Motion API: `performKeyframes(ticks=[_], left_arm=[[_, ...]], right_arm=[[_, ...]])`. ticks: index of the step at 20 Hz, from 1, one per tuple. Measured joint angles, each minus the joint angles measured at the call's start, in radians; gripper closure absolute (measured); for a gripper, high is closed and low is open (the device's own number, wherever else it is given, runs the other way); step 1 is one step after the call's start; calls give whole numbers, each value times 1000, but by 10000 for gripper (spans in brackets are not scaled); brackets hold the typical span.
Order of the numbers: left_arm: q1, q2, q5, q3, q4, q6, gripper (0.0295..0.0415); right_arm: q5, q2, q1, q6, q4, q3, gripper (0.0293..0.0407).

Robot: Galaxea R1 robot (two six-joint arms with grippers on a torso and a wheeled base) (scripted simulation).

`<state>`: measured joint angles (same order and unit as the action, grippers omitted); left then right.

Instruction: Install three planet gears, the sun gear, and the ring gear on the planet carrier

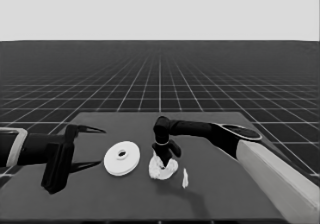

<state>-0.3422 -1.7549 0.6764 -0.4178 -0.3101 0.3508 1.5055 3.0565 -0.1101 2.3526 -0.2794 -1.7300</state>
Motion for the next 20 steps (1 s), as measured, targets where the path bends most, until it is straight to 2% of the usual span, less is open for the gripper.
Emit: performKeyframes(ticks=[2, 4, 5, 7, 12, 13, 14, 15, 17, 20], left_arm=[[0, 0, 0, 0, 0, 0, 326], [0, 0, 0, 0, 0, 0, 326], [0, 0, 0, 0, 0, 0, 326], [0, 0, 0, 0, 0, 0, 326], [0, 0, 0, 0, 0, 0, 326], [0, 0, 0, 0, 0, 0, 326], [0, 0, 0, 0, 0, 0, 326], [0, 0, 0, 0, 0, 0, 326], [0, 0, 0, 0, 0, 0, 326], [0, 0, 0, 0, 0, 0, 326]], right_arm=[[0, 0, 0, 21, 0, 0, 390], [0, 0, 0, 31, 0, 0, 331], [0, 0, 0, 33, 0, 0, 320], [0, 0, 0, 35, 0, 0, 316], [0, 0, 0, 36, 0, 0, 315], [25, -8, 49, -357, 44, 38, 307], [35, -11, 88, -605, 72, 55, 309], [38, -13, 110, -752, 89, 63, 312], [37, -15, 129, -892, 107, 69, 315], [36, -16, 137, -952, 116, 71, 315]])
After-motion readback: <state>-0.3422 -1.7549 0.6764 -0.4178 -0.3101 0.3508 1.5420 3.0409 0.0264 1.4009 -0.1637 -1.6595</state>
